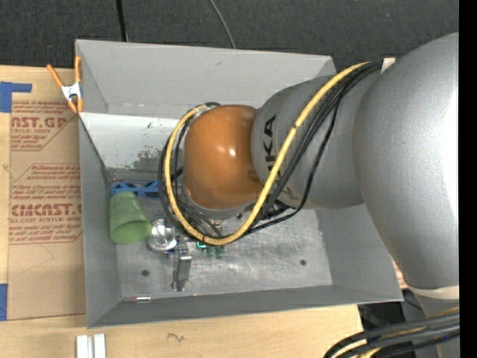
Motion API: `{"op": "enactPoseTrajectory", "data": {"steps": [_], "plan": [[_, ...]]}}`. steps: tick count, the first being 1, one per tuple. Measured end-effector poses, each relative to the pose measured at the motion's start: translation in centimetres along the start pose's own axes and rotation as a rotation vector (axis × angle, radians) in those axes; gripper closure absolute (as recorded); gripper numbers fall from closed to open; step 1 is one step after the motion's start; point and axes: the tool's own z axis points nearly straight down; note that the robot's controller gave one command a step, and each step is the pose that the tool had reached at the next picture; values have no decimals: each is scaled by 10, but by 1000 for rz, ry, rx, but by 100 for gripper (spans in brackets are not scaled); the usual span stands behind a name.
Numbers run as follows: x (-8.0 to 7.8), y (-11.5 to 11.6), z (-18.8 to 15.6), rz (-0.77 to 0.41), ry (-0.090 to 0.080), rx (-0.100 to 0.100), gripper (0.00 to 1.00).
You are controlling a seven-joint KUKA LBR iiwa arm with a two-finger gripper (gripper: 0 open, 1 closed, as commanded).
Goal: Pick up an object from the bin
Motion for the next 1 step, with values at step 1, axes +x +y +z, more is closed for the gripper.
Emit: {"op": "enactPoseTrajectory", "data": {"steps": [1], "plan": [[-40, -10, 75, 134, -34, -9, 0]]}}
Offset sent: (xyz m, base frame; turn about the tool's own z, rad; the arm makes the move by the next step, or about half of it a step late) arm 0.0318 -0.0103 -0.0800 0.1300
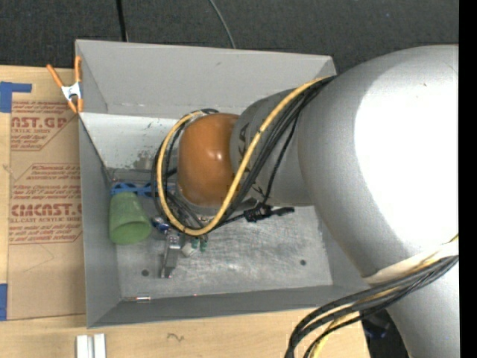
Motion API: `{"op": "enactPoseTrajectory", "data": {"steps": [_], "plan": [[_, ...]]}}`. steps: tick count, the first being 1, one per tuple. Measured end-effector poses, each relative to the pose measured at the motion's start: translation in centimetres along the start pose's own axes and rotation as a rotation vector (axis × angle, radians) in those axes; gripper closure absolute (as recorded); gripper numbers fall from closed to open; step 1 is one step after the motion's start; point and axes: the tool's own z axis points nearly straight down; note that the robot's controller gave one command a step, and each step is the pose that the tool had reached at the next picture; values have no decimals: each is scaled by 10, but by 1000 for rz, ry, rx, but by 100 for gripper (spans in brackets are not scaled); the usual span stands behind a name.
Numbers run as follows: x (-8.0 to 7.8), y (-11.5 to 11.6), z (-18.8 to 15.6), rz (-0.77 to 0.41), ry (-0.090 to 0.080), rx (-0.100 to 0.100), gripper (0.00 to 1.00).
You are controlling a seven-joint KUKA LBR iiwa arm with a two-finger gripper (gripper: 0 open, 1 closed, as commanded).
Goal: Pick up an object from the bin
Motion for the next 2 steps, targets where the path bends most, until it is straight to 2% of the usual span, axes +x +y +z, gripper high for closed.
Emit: {"op": "enactPoseTrajectory", "data": {"steps": [1, 2], "plan": [[-18, 11, 3, 121, 19, 7, 0], [-20, 12, 1, 121, 12, 2, 100]]}}
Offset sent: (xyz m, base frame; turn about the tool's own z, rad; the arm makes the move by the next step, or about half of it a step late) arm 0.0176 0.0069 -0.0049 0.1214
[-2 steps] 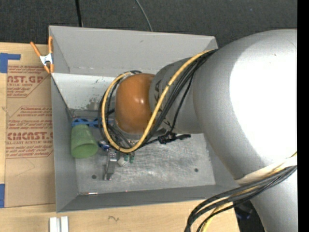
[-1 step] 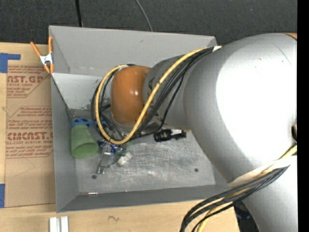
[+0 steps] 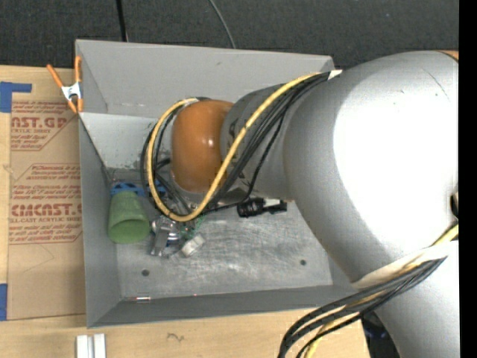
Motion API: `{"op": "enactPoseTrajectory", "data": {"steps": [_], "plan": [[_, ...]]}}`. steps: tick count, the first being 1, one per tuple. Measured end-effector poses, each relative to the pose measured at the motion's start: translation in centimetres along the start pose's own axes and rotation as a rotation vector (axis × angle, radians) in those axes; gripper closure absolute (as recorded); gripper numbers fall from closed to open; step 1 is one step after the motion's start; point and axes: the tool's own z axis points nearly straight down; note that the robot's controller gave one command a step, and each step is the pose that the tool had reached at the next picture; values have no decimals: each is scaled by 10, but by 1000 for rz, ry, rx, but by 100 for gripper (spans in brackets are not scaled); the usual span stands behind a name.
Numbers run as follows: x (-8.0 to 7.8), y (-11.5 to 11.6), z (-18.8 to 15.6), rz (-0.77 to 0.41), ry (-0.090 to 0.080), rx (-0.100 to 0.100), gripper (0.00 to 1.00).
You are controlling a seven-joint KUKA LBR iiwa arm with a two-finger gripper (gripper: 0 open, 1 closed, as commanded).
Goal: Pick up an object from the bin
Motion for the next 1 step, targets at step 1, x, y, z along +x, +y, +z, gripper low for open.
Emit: {"op": "enactPoseTrajectory", "data": {"steps": [1], "plan": [[-30, -54, -166, -206, 3, 6, 100]]}}
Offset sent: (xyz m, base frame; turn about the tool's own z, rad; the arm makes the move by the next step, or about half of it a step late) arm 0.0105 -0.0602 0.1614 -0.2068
